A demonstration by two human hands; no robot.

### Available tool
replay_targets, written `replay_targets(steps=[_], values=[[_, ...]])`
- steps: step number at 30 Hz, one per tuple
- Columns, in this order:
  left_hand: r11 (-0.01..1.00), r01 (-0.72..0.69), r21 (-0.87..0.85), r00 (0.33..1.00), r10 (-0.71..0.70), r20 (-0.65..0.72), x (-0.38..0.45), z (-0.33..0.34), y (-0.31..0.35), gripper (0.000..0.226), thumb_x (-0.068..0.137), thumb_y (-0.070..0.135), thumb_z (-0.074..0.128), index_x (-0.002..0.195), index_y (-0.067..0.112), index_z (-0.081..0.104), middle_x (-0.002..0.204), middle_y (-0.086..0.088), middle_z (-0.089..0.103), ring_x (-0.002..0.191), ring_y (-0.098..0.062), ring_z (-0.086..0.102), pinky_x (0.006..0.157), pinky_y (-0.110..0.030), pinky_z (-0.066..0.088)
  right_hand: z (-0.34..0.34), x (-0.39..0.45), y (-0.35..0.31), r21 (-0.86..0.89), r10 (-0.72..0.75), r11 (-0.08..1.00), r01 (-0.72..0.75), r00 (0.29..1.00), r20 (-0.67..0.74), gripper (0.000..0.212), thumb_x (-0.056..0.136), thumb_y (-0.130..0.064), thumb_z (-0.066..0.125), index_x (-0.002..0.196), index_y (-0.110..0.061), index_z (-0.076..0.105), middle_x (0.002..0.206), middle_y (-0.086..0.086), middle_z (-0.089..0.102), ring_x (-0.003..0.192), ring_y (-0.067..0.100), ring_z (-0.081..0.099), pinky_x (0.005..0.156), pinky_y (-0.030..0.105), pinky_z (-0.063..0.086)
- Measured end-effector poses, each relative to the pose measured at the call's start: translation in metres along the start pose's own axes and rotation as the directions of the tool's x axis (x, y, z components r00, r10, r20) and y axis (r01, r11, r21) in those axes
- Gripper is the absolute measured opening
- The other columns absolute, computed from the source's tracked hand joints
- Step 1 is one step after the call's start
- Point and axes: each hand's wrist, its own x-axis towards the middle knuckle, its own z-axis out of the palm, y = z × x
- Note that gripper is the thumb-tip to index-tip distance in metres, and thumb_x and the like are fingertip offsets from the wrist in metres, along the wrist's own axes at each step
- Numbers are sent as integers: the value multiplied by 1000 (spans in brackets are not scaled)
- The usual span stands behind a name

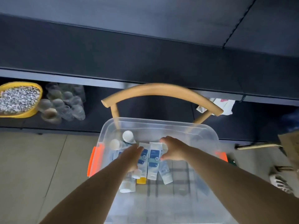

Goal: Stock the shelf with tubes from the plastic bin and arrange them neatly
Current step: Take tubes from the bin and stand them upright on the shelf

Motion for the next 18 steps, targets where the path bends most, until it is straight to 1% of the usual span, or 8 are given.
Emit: replay_targets(steps=[3, 6, 8, 10, 12, 14, 18], values=[[996, -26, 90, 996, 18, 85, 24, 5, 0, 86, 79, 21, 73, 147, 12, 20, 149, -10, 28, 135, -27, 35, 108, -34, 35, 18, 28, 6, -49, -8, 999, 9, 1000, 20, 79, 77, -32, 74, 143, -19, 32, 141, 1, 41, 128, 21, 43, 103, 33, 39], [987, -52, 153, 986, 26, 167, 43, 4, 0, 95, 77, 22, 75, 148, 8, 13, 153, -12, 21, 139, -28, 29, 111, -36, 29, 33, 48, 8, -102, -18, 995, 20, 1000, 25, 79, 77, -32, 74, 143, -18, 32, 140, 3, 43, 125, 22, 45, 100, 34, 42], [985, -52, 167, 978, 16, 210, 54, 4, -3, 105, 71, 26, 80, 149, 9, 11, 153, -10, 20, 140, -28, 28, 113, -37, 28, 38, 58, 9, -147, -29, 989, 32, 999, 20, 80, 77, -33, 74, 143, -17, 32, 140, 4, 43, 126, 23, 45, 100, 35, 43], [985, -45, 165, 974, 6, 226, 61, 3, -7, 113, 65, 33, 83, 149, 13, 11, 154, -7, 22, 140, -26, 28, 115, -39, 28, 42, 64, 9, -189, -38, 981, 40, 999, 12, 81, 76, -34, 75, 142, -16, 32, 140, 5, 43, 125, 24, 45, 100, 36, 44], [984, -64, 169, 970, 22, 241, 65, -1, -9, 115, 63, 36, 84, 149, 14, 11, 154, -6, 21, 141, -24, 26, 116, -37, 26, 46, 67, 10, -227, -44, 973, 44, 999, 5, 80, 74, -34, 76, 140, -15, 35, 136, 5, 45, 121, 24, 47, 98, 38, 46], [984, -81, 157, 966, 38, 257, 68, -4, -8, 115, 63, 34, 84, 150, 15, 11, 154, -5, 22, 141, -23, 27, 116, -35, 25, 50, 69, 10, -254, -50, 966, 49, 999, 4, 81, 71, -34, 79, 137, -14, 37, 131, 4, 46, 117, 24, 49, 95, 38, 48], [981, -107, 160, 956, 57, 288, 73, -8, -5, 118, 60, 34, 87, 148, 19, 10, 154, -3, 24, 141, -23, 26, 117, -38, 23, 53, 70, 13, -296, -83, 952, 83, 996, 13, 83, 68, -32, 82, 136, -12, 39, 132, 4, 43, 117, 23, 46, 95, 35, 47]])
